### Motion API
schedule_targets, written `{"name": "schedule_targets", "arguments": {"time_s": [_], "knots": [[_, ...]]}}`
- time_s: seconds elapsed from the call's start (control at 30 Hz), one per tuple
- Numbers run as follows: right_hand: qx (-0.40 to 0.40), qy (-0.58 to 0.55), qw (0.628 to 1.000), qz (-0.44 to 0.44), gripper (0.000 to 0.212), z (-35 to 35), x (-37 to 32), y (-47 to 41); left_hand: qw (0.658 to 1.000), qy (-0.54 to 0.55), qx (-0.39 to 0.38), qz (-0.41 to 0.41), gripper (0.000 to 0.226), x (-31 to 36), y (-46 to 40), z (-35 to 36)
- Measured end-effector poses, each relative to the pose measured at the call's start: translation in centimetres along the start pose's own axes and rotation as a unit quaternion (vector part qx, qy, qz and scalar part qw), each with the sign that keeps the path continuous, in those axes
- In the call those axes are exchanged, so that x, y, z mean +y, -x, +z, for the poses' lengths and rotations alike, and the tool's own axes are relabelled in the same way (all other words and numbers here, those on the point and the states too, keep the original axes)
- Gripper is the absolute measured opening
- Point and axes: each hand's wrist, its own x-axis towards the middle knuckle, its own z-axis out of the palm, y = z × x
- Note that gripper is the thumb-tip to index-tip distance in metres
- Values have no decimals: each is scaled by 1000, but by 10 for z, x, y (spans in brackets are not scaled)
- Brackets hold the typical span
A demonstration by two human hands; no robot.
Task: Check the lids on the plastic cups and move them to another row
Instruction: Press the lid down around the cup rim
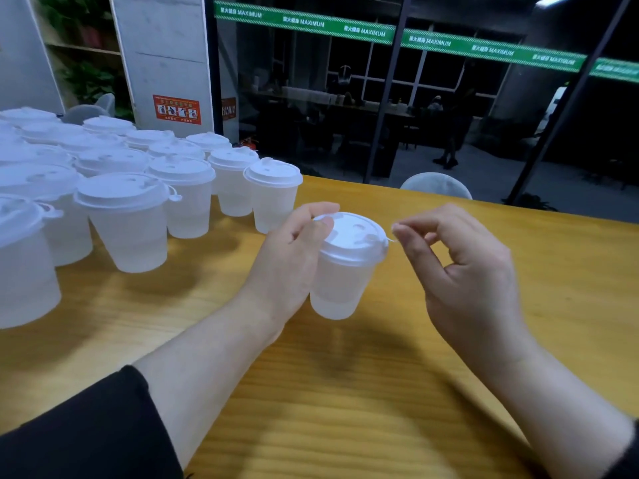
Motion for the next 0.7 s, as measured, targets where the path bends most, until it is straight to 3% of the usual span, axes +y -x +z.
{"name": "schedule_targets", "arguments": {"time_s": [0.23,0.47,0.7], "knots": [[-53,2,999,3,18,6,-7,-1,999,-24,-30,13,30,-2,0,1],[-128,80,988,-37,26,-11,-3,-2,999,-27,-34,18,31,-1,-1,0],[-148,75,986,-6,29,-12,-4,-3,999,-21,-32,22,28,-2,-1,0]]}}
